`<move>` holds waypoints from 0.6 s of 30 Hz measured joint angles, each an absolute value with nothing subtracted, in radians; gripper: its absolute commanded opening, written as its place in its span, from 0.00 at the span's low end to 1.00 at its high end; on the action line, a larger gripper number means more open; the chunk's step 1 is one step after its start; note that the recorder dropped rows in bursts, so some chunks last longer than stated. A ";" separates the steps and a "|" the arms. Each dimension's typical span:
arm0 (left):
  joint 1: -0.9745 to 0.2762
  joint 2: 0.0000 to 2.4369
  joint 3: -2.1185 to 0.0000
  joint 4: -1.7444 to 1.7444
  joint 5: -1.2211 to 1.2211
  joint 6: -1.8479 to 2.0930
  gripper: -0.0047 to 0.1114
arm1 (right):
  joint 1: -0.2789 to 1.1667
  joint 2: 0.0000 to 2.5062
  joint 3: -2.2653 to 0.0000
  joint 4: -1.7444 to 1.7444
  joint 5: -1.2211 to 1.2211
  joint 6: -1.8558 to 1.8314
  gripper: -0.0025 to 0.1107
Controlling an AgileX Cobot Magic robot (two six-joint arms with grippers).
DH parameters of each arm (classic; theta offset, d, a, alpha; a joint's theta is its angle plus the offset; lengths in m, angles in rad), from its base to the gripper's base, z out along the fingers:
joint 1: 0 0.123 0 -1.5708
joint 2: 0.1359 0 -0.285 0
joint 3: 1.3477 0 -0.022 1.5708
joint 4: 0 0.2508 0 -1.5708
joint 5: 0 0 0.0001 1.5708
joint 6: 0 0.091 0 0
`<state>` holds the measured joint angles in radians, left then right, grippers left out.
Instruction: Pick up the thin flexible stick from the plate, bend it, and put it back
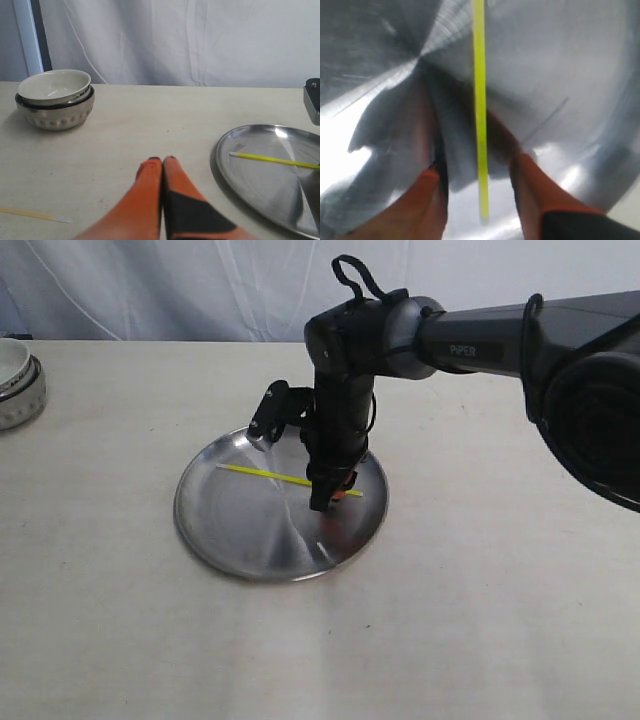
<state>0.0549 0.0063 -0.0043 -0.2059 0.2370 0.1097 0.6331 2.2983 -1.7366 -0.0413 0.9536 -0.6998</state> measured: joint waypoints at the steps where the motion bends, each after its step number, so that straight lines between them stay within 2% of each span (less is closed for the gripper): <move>1: 0.055 0.006 -0.004 -0.206 0.237 0.110 0.04 | 0.633 2.311 -1.737 -0.041 0.947 -0.700 0.39; 9: 0.055 0.006 -0.004 -0.206 0.237 0.110 0.04 | 0.633 2.324 -1.745 -0.041 0.938 -0.702 0.39; 11: 0.055 0.006 -0.004 -0.206 0.237 0.110 0.04 | 0.633 2.326 -1.747 -0.041 0.940 -0.702 0.32; 12: 0.055 0.006 -0.004 -0.206 0.237 0.110 0.04 | 0.633 2.326 -1.747 -0.041 0.945 -0.702 0.20; 14: 0.055 0.006 -0.004 -0.206 0.237 0.110 0.04 | 0.633 2.327 -1.747 -0.019 0.965 -0.702 0.02; 18: 0.055 0.006 -0.004 -0.206 0.237 0.110 0.04 | 0.633 2.327 -1.747 0.000 0.982 -0.700 0.01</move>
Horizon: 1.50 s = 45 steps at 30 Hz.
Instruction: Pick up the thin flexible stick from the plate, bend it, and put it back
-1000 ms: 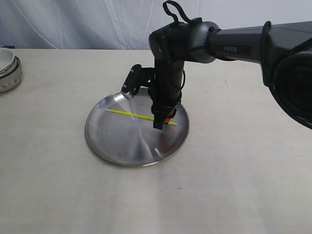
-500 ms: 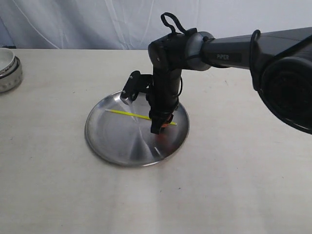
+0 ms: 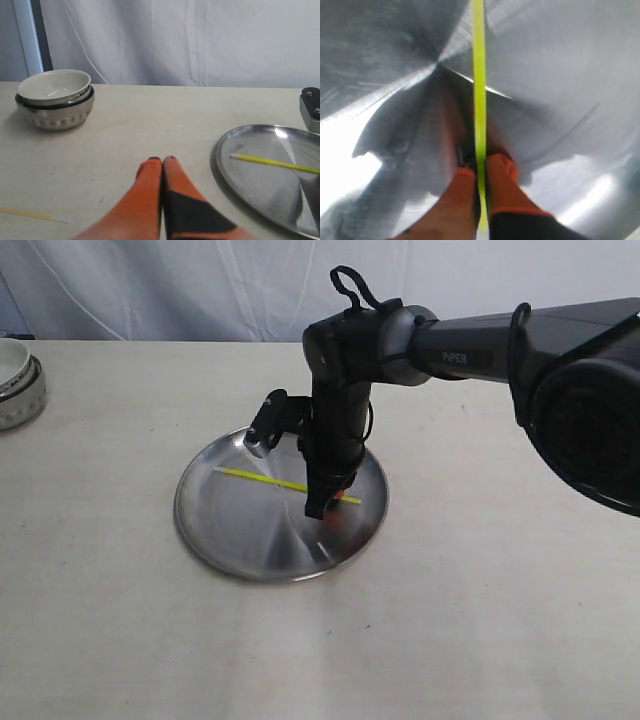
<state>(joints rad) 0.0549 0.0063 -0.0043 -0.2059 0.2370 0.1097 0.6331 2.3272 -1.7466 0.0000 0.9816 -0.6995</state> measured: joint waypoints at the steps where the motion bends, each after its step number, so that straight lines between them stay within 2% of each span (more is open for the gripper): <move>1: 0.055 0.006 -0.004 -0.206 0.237 0.110 0.04 | 0.633 2.327 -1.747 0.000 0.981 -0.703 0.01; 27: 0.055 0.005 -0.004 -0.179 0.227 0.125 0.04 | 0.633 2.234 -1.747 0.170 1.037 -0.723 0.01; 31: 0.055 0.005 -0.004 -0.143 0.117 0.132 0.04 | 0.633 2.231 -1.747 0.190 1.062 -0.724 0.01; 40: 0.055 0.005 -0.004 -0.301 -0.190 0.132 0.04 | 0.633 2.192 -1.747 0.259 1.101 -0.726 0.01; 45: 0.055 0.004 -0.004 -0.316 -0.347 -0.062 0.04 | 0.633 2.181 -1.747 0.308 1.128 -0.726 0.01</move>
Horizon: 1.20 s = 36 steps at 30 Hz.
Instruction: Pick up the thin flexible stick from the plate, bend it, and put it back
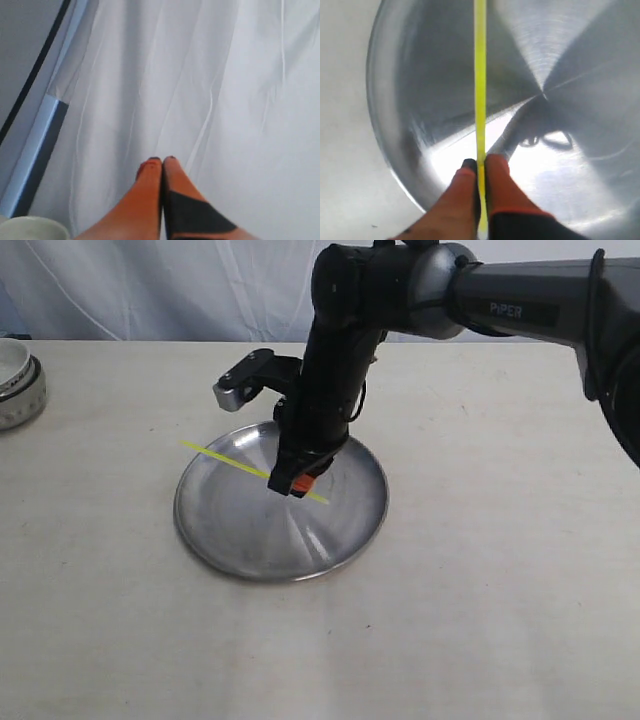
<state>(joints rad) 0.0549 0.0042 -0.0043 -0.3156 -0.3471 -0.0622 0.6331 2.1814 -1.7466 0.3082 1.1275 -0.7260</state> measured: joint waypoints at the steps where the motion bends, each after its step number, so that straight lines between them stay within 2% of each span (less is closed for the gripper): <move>1: 0.055 0.004 -0.004 -0.316 -0.379 -0.115 0.04 | 0.633 2.181 -1.747 0.314 1.128 -0.726 0.01; 5: 0.055 0.003 -0.004 -0.318 -0.530 -0.290 0.04 | 0.631 2.162 -1.713 0.329 1.125 -0.728 0.01; 8: 0.055 0.003 -0.004 -0.319 -0.553 -0.318 0.04 | 0.619 2.150 -1.673 0.377 1.118 -0.746 0.01; 17: 0.055 0.026 -0.059 -0.398 -0.294 -0.335 0.04 | 0.553 2.087 -1.586 0.497 1.112 -0.813 0.01; 25: 0.055 0.269 -0.191 -0.517 -0.134 -0.379 0.04 | 0.552 2.064 -1.581 0.503 1.094 -0.821 0.01; 27: 0.055 0.357 -0.241 -0.523 -0.050 -0.384 0.09 | 0.552 2.064 -1.581 0.503 1.094 -0.821 0.01; 34: 0.055 0.709 -0.437 -0.562 0.139 -0.388 0.35 | 0.552 2.044 -1.581 0.503 1.094 -0.825 0.01; 36: 0.055 0.788 -0.485 -0.578 0.178 -0.385 0.39 | 0.552 2.027 -1.581 0.503 1.094 -0.827 0.01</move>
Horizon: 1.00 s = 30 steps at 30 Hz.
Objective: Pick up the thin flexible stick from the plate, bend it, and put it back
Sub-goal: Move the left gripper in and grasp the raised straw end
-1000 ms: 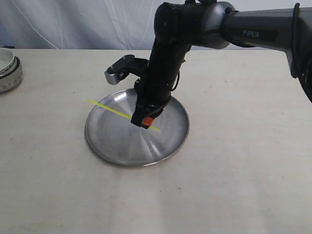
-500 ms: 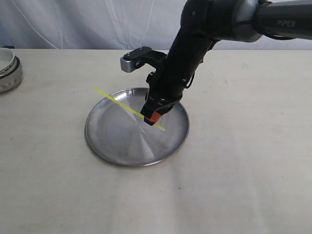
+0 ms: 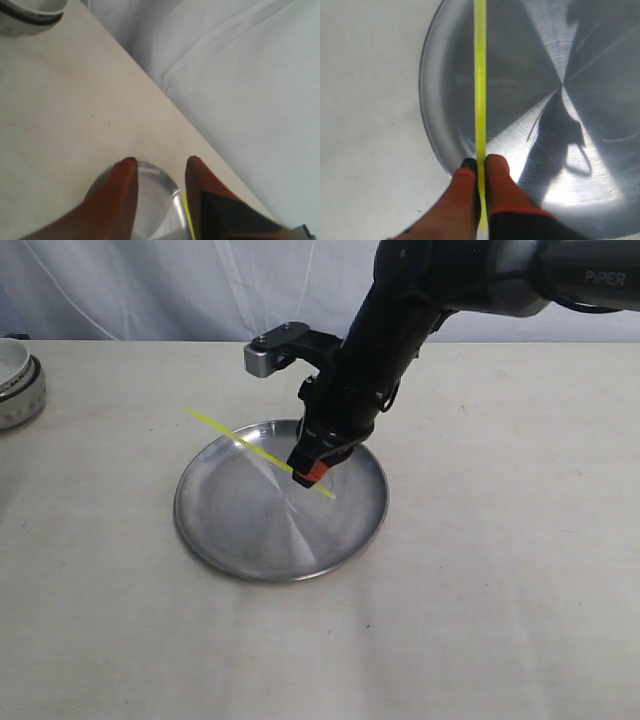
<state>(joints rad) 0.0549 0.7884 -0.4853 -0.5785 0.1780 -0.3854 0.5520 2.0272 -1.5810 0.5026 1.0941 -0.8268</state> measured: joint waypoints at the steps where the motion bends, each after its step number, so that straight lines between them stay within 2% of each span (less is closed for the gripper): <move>1: 0.055 0.829 -0.512 -0.592 0.202 -0.380 0.40 | 0.552 2.018 -1.581 0.503 1.094 -0.827 0.01; 4: 0.055 0.931 -0.580 -0.716 0.279 -0.273 0.40 | 0.552 1.991 -1.581 0.503 1.094 -0.829 0.01; 7: 0.055 1.007 -0.635 -0.999 0.362 -0.010 0.41 | 0.552 1.980 -1.581 0.503 1.092 -0.829 0.01; 13: 0.055 1.157 -0.667 -1.515 0.574 0.492 0.53 | 0.552 1.978 -1.581 0.543 1.090 -0.829 0.01; 19: 0.055 1.266 -0.667 -1.590 0.645 0.587 0.55 | 0.552 1.971 -1.581 0.553 1.097 -0.830 0.01; 30: 0.055 1.326 -0.667 -1.662 0.658 0.732 0.55 | 0.552 1.971 -1.581 0.618 1.116 -0.830 0.01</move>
<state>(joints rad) 0.0546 1.3261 -0.6667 -1.6623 0.6584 0.7322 0.5520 1.9711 -1.5810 0.6183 1.1163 -0.8300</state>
